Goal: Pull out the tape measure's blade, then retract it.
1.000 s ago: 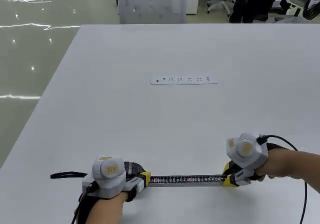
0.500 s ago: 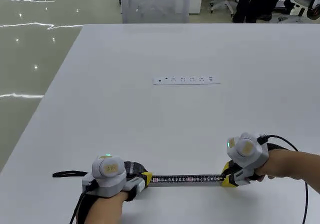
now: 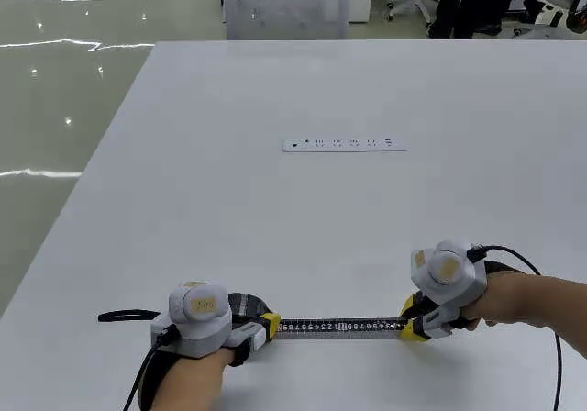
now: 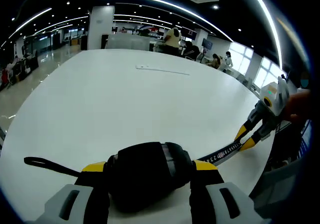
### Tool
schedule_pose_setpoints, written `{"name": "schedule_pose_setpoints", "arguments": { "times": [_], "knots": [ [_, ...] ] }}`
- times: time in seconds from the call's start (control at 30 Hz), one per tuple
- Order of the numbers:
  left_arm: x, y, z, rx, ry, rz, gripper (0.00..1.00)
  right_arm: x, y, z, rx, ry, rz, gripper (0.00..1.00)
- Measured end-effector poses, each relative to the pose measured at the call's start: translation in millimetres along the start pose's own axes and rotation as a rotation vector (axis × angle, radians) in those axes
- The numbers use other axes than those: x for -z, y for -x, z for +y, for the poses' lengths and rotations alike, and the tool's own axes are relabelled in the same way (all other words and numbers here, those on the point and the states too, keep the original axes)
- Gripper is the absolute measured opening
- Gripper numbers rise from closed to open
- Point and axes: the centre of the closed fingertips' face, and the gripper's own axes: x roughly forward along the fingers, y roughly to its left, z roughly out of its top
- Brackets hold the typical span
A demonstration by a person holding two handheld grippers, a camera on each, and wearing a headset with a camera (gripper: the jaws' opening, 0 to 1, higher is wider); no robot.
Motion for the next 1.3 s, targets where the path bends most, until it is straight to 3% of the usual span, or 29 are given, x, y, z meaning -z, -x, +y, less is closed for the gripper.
{"name": "schedule_pose_setpoints", "arguments": {
  "times": [1.3],
  "knots": [
    [0.6,0.6,-0.1,0.01,0.01,0.001,0.61,-18.3,-8.3,5.8,-0.002,-0.012,-0.037,0.14]
  ]
}}
